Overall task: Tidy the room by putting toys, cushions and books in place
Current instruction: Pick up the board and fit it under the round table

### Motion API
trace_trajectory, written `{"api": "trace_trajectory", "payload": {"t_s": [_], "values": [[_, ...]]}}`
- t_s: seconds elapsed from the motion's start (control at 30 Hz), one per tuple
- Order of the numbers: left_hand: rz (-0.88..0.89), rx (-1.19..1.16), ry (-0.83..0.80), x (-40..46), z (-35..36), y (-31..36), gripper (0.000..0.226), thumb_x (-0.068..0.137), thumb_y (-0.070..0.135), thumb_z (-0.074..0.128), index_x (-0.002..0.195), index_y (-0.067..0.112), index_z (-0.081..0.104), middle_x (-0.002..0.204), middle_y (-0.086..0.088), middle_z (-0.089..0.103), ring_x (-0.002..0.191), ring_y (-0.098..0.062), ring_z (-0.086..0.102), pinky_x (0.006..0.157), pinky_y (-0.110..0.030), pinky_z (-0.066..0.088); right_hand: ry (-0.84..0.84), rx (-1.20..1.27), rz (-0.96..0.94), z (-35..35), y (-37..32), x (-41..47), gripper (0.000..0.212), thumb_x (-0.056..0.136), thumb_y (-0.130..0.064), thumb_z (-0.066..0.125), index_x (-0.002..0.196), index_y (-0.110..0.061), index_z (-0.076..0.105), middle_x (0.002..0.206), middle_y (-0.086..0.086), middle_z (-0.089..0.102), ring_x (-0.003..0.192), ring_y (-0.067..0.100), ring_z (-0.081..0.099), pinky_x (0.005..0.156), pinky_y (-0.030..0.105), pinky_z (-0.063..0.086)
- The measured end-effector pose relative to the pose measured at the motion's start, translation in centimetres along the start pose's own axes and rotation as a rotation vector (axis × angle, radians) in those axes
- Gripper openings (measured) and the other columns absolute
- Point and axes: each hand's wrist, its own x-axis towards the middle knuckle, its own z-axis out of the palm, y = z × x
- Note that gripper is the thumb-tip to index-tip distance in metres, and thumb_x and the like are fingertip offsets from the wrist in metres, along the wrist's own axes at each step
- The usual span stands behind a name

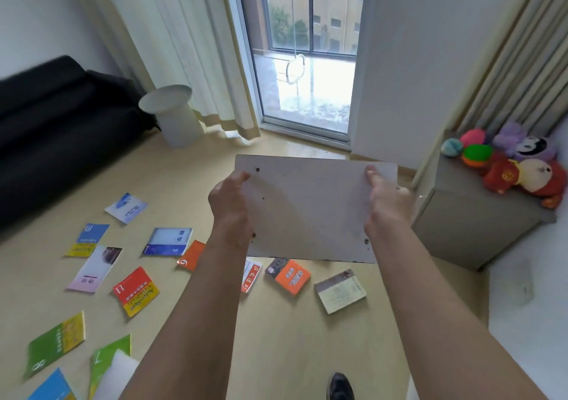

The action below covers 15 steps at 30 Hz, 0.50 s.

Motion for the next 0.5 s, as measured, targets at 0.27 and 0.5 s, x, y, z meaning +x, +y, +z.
{"api": "trace_trajectory", "payload": {"t_s": [0.27, 0.5], "values": [[0.111, -0.058, 0.105, 6.1, 1.8, 4.3, 0.014, 0.082, 0.022, 0.069, 0.083, 0.012, 0.060, 0.079, -0.007, 0.062, 0.066, -0.024, 0.056, 0.061, -0.028, 0.042, -0.120, -0.017, 0.021, 9.1, -2.4, 4.2, 0.083, 0.036, -0.074, 0.071, 0.102, -0.027, 0.053, 0.102, -0.001, 0.062, 0.102, 0.031, 0.058, 0.090, 0.049, 0.050], [0.126, -0.122, 0.175, 16.0, 1.7, 7.0, 0.014, 0.085, 0.018, 0.072, 0.077, 0.014, 0.060, 0.080, -0.005, 0.066, 0.067, -0.023, 0.058, 0.060, -0.026, 0.044, -0.176, -0.005, 0.009, 19.7, -2.9, 7.3, 0.049, 0.056, -0.057, 0.074, 0.085, -0.026, 0.050, 0.096, 0.000, 0.062, 0.098, 0.032, 0.061, 0.086, 0.050, 0.054]]}}
